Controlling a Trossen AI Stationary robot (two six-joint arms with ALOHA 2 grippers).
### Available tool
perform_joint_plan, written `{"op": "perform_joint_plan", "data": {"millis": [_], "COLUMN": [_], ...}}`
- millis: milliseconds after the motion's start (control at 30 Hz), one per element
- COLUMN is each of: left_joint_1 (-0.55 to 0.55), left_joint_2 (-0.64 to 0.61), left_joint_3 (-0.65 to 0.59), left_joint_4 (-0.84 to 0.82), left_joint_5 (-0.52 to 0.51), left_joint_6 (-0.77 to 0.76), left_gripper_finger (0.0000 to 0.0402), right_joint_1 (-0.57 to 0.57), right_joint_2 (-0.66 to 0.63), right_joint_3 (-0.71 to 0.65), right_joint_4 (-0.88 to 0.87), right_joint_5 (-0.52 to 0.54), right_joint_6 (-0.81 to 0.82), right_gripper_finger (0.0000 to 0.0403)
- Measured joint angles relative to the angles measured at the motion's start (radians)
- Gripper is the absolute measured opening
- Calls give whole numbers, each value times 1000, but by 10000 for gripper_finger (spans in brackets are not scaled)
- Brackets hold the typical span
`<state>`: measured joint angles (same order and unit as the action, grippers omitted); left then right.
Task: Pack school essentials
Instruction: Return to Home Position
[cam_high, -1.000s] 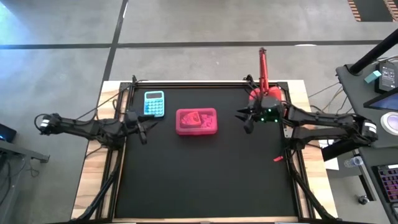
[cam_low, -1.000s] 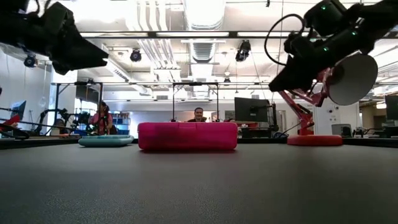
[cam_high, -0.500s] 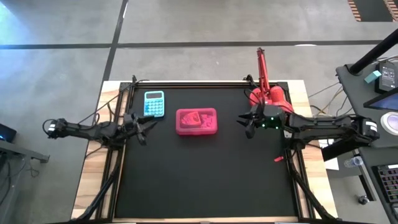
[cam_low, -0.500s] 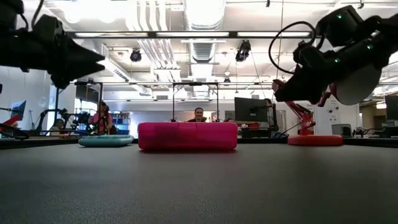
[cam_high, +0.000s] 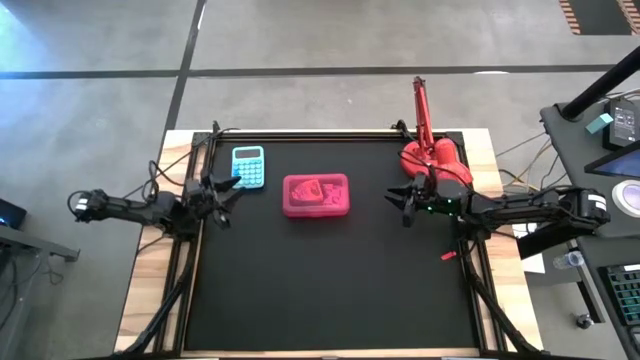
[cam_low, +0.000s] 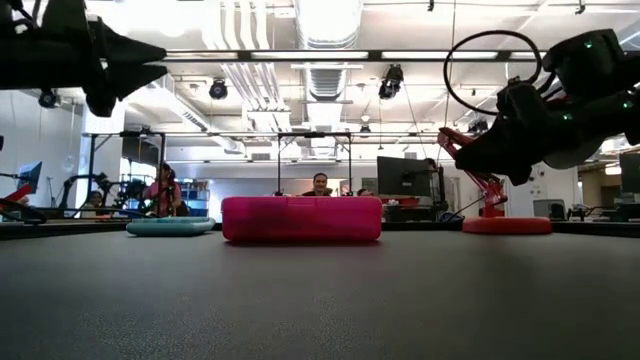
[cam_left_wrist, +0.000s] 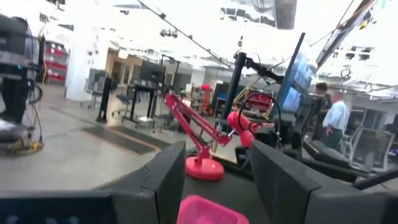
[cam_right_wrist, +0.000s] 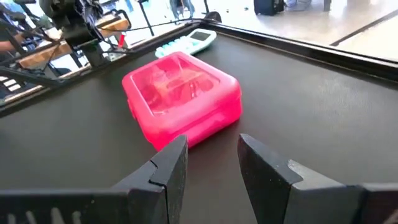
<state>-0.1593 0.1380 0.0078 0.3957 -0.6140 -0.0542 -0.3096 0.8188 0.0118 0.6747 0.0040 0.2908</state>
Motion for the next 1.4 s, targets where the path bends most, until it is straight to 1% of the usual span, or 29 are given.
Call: {"op": "perform_joint_plan", "data": {"millis": [100, 200, 367, 500, 667, 900, 1400], "left_joint_1": [0, 0, 0, 0, 0, 0, 0], "left_joint_2": [23, 60, 144, 216, 274, 282, 302], "left_joint_3": [0, -1, -1, -2, -2, -3, -3], "left_joint_4": [24, -3, -3, -4, -13, -12, -12], "left_joint_5": [0, 1, -3, -34, -46, -77, -78], "left_joint_6": [47, 94, 96, 95, 94, 119, 118], "left_gripper_finger": [164, 164, 164, 164, 164, 164, 164], "right_joint_1": [0, 0, 0, 0, 0, 0, 0], "right_joint_2": [1, 2, 2, 2, 2, 2, 2], "right_joint_3": [0, 0, 0, 0, 0, -1, -1], "right_joint_4": [-2, -3, -12, -36, -82, -113, -120], "right_joint_5": [0, 0, 0, 0, -1, -1, -1], "right_joint_6": [-7, -28, -30, -29, -1, 50, 50], "right_gripper_finger": [134, 134, 134, 134, 134, 134, 134]}}
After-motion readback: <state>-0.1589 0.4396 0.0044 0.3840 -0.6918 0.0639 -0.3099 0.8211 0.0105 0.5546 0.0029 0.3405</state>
